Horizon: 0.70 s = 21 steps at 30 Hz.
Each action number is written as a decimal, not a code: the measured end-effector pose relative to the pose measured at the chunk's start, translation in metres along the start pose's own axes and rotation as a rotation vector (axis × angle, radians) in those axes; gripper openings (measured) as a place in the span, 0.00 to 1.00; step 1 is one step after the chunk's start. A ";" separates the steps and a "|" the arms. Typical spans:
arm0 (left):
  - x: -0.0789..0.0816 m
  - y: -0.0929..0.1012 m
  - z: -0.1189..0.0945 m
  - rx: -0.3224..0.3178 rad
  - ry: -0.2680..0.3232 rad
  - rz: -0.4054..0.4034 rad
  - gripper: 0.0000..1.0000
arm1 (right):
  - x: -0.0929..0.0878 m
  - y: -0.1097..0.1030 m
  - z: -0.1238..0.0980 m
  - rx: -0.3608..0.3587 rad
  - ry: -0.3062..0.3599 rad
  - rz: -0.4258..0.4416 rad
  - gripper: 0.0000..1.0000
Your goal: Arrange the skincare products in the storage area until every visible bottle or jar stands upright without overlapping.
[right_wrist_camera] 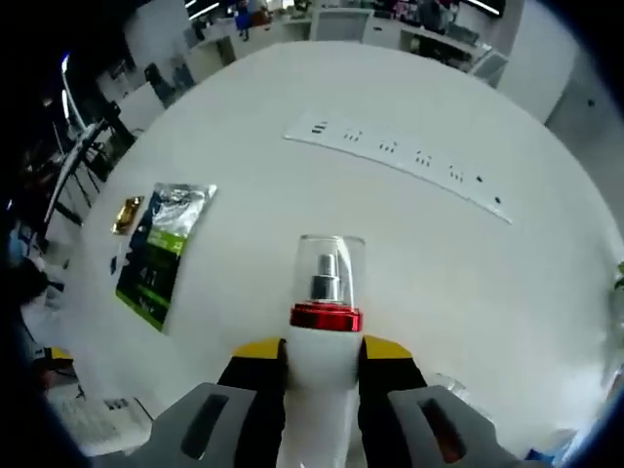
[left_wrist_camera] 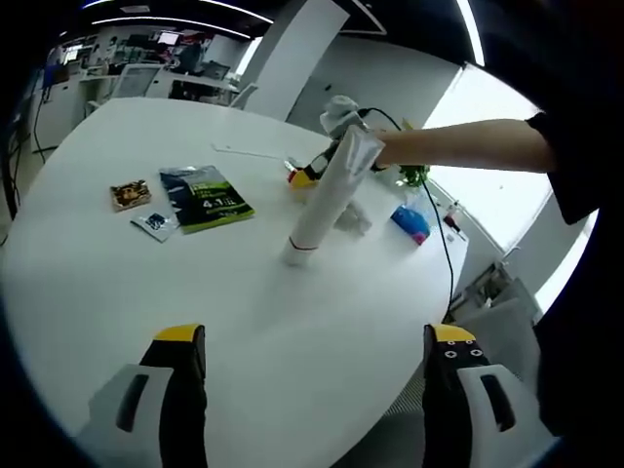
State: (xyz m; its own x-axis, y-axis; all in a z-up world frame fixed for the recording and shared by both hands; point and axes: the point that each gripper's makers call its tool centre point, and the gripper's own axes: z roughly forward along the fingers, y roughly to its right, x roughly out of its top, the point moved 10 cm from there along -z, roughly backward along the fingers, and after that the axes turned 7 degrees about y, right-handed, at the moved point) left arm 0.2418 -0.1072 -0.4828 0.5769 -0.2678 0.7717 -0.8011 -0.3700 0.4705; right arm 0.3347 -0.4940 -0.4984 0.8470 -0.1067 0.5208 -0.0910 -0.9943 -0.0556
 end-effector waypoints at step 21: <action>0.008 0.020 -0.006 -0.031 -0.001 0.049 0.85 | -0.017 0.022 -0.031 0.116 0.278 0.054 0.19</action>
State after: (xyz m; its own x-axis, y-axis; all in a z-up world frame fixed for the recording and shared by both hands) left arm 0.2295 -0.1114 -0.4647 0.5369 -0.2854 0.7939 -0.8329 -0.3289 0.4451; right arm 0.3016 -0.5145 -0.4818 0.6650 -0.1707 0.7270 -0.0576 -0.9823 -0.1780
